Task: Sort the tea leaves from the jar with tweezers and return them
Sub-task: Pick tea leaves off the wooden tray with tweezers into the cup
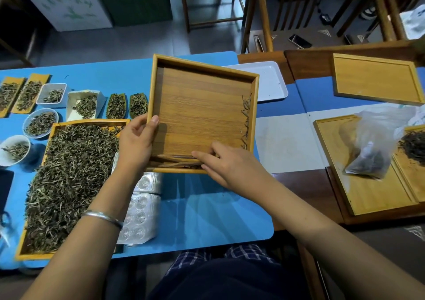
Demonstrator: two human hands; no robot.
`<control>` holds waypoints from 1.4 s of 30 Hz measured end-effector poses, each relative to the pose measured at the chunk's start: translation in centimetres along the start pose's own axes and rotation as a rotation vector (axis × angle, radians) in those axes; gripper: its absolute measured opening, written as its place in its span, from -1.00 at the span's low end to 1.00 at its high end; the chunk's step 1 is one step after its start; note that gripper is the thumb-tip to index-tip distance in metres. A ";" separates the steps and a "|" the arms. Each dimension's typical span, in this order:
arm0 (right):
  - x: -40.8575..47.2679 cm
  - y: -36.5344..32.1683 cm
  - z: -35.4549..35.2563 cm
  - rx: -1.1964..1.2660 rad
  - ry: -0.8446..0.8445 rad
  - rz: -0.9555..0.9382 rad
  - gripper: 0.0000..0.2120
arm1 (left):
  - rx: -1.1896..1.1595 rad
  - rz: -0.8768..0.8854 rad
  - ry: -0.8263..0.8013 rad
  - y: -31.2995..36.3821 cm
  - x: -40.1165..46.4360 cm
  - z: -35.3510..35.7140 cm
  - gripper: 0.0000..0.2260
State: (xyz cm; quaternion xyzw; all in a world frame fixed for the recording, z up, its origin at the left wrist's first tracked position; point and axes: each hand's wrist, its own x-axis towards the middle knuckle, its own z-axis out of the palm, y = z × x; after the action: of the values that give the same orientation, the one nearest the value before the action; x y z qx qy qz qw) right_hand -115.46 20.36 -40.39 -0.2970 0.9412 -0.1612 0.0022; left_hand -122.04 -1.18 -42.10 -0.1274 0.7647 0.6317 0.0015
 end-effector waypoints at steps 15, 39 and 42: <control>-0.1 0.3 -0.2 -0.002 0.024 0.005 -0.68 | 0.012 -0.016 -0.034 0.2 0.0 0.1 -0.75; -2.4 5.5 -2.4 -0.254 0.259 0.706 -0.64 | 0.063 0.030 -0.052 1.2 -0.6 1.0 -0.74; -2.0 5.4 -2.1 -0.292 0.223 0.736 -0.62 | 0.063 0.035 -0.043 1.2 -0.5 0.9 -0.75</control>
State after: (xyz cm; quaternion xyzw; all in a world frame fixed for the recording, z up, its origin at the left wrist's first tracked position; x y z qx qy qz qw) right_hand -117.03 26.25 -40.27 0.0819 0.9920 -0.0456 -0.0844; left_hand -121.93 0.03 -41.02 -0.1003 0.7862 0.6097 0.0110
